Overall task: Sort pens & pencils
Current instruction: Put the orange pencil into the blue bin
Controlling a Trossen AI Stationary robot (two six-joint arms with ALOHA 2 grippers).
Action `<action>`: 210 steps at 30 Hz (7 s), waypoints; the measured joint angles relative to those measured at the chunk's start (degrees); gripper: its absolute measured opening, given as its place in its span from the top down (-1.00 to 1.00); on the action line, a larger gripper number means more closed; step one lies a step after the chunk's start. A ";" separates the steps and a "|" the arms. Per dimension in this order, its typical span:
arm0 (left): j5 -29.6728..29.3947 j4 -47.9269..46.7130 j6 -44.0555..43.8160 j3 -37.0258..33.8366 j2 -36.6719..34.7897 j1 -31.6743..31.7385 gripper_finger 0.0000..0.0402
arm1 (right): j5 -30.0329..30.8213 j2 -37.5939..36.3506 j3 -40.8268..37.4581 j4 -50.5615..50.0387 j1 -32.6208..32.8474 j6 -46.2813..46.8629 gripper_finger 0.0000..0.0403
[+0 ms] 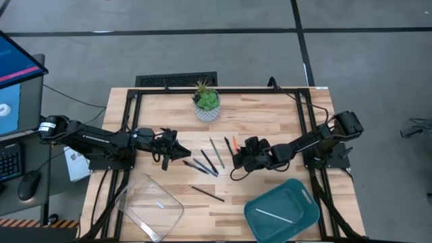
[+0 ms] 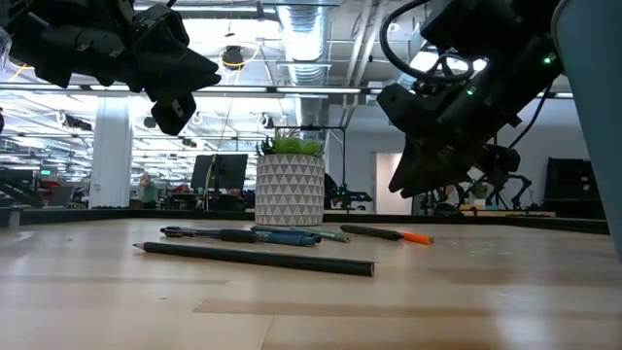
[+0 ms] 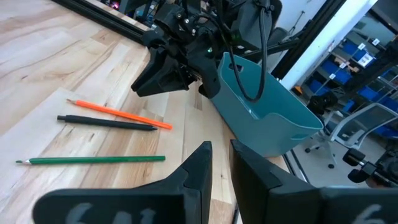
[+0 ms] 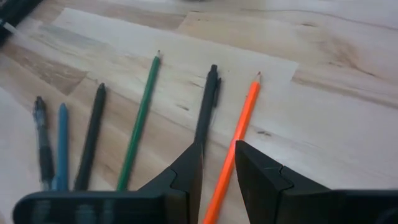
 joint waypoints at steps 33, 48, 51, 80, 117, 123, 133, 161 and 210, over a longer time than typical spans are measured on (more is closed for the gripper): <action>0.02 -1.07 -0.09 0.04 -0.02 0.00 0.77 | -0.62 10.34 3.77 -3.10 -1.04 1.93 0.41; 0.02 -1.20 -0.22 0.04 -0.02 0.00 0.77 | -0.15 10.25 3.79 -5.26 -1.30 2.39 0.41; 0.04 -1.20 -0.22 0.04 -0.02 0.00 0.77 | -0.01 10.25 3.79 -5.49 -1.30 2.39 0.41; 0.04 -1.20 -0.22 0.04 -0.02 0.00 0.77 | 2.99 10.27 2.51 -5.53 -0.86 3.85 0.41; 0.07 -1.31 -0.20 0.04 -0.02 -0.02 0.77 | 7.99 14.99 2.59 -2.89 1.24 5.10 0.41; 0.06 -1.31 -0.20 0.04 -0.02 -0.01 0.77 | 7.96 15.14 2.59 -3.33 1.00 4.94 0.41; 0.07 -1.30 -0.20 0.04 -0.02 -0.01 0.77 | 10.86 17.00 2.64 -2.75 1.45 5.36 0.41; 0.55 -1.31 -0.20 0.04 -0.02 0.00 0.77 | 12.14 17.66 2.42 0.39 1.43 5.93 0.42; 0.50 -1.73 -0.20 0.04 -0.02 -0.02 0.77 | 12.47 17.68 2.55 0.48 1.43 5.86 0.78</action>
